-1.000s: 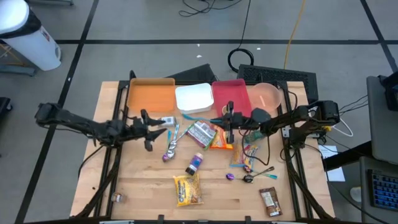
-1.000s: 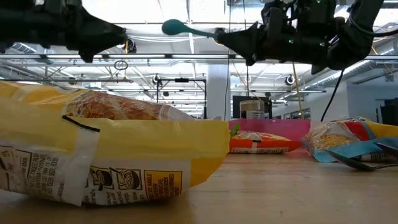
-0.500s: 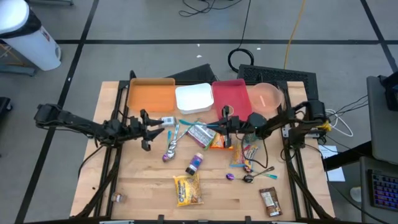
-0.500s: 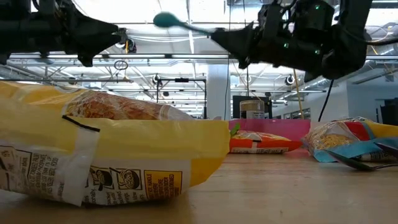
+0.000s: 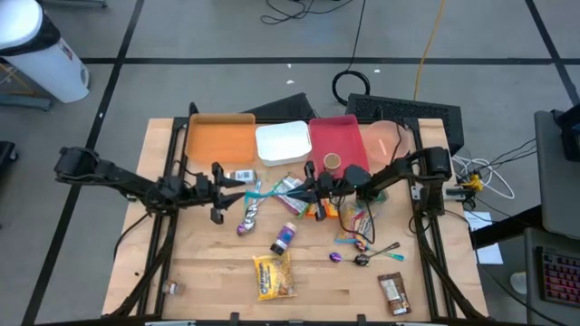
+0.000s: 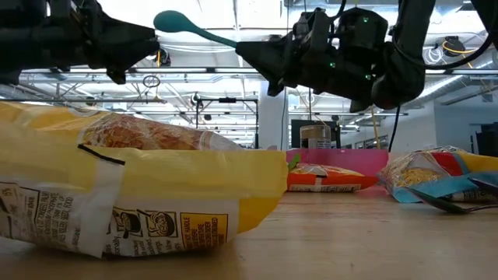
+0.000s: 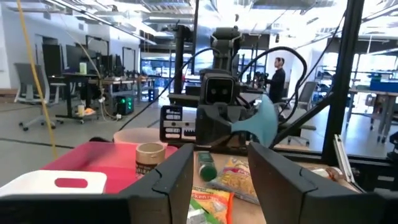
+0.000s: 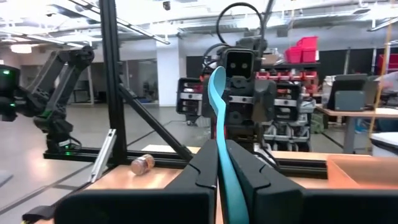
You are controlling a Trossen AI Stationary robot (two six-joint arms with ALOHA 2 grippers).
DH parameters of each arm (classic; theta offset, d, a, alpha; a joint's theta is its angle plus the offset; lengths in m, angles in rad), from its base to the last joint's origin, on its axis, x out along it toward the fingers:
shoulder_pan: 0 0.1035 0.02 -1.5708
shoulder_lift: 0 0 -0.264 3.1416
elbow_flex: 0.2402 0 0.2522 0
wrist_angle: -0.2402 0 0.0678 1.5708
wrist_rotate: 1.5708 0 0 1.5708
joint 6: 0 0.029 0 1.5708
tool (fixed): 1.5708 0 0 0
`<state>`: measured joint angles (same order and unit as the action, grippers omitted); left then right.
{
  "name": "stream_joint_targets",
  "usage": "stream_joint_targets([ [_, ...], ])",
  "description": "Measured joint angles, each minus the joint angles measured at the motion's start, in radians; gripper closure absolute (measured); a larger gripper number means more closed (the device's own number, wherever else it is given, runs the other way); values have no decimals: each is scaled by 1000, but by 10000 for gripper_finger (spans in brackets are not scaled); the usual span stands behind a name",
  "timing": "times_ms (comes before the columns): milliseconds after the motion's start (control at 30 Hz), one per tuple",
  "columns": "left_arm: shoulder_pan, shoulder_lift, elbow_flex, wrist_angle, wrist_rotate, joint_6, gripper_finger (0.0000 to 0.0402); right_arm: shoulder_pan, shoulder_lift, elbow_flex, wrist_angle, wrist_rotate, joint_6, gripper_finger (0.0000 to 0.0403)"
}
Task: Pick & Place Food Item
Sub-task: Put the blue baby spoon into the orange bin
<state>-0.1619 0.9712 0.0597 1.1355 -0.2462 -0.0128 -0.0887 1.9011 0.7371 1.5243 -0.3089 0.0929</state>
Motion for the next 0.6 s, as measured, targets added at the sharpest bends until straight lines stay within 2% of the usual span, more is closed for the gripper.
stream_joint_targets([
  [133,4,51,1,51,10,-2,240,-3,0,5,-7,-9,-3,400],
  [367,6,128,76,42,41,-1,223,-9,-1,5,-7,-18,-3,400],
  [600,6,210,127,32,95,7,236,-9,-1,5,-11,-18,-2,400],
])
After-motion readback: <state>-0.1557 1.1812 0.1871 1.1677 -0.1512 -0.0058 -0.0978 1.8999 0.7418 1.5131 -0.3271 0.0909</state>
